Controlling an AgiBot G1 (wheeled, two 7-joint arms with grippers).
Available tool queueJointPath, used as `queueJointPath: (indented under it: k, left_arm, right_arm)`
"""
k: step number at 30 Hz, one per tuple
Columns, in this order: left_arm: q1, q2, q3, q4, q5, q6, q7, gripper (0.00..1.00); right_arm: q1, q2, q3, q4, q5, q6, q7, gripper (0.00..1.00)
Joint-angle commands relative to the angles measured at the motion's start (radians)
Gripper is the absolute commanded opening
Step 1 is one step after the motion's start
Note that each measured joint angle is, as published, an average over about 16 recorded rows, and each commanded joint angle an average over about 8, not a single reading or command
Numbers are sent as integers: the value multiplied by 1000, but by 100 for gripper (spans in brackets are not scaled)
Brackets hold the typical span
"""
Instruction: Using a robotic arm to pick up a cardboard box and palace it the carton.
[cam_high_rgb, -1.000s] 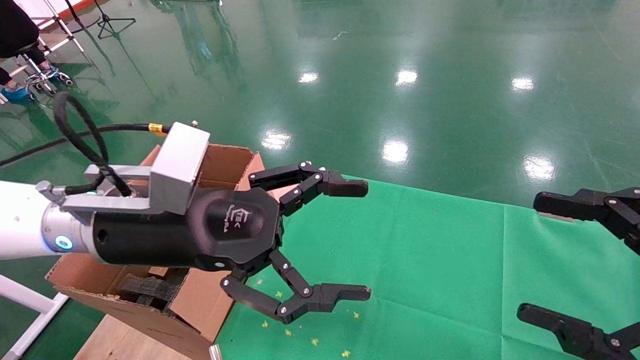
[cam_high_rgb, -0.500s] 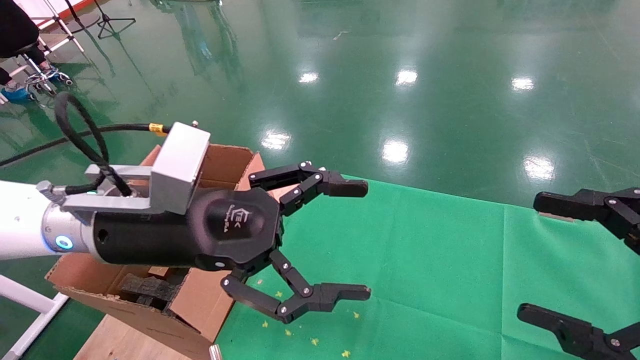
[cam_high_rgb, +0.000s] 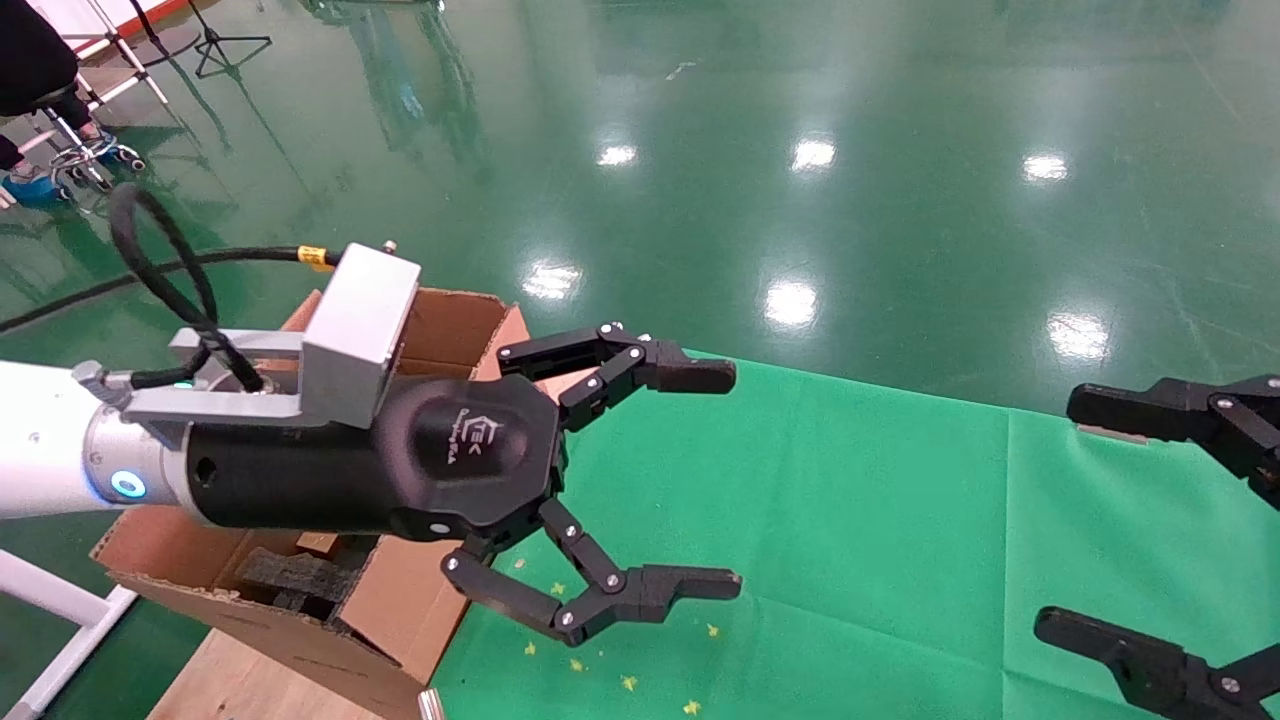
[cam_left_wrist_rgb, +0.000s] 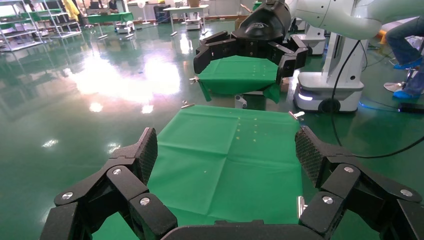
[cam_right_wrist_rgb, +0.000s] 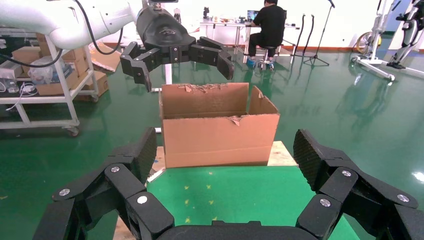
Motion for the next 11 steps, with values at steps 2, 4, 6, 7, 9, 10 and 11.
queueJointPath:
  k: [2, 4, 6, 7, 9, 10, 11]
  left_arm:
    - [0, 0, 0, 0, 0, 0, 0, 100]
    - [0, 0, 0, 0, 0, 0, 0, 100]
    - [0, 0, 0, 0, 0, 0, 0, 100]
    - [0, 0, 0, 0, 0, 0, 0, 100]
    - [0, 0, 0, 0, 0, 0, 0, 100]
    - [0, 0, 0, 0, 0, 0, 0, 100]
    - [0, 0, 0, 0, 0, 0, 0, 100]
  right_arm:
    - [0, 0, 0, 0, 0, 0, 0, 100]
    - [0, 0, 0, 0, 0, 0, 0, 100]
    - [0, 0, 0, 0, 0, 0, 0, 100]
    - [0, 0, 0, 0, 0, 0, 0, 100]
    - [0, 0, 0, 0, 0, 0, 0, 100]
    - [0, 0, 0, 0, 0, 0, 0, 100]
    - [0, 0, 0, 0, 0, 0, 0, 100]
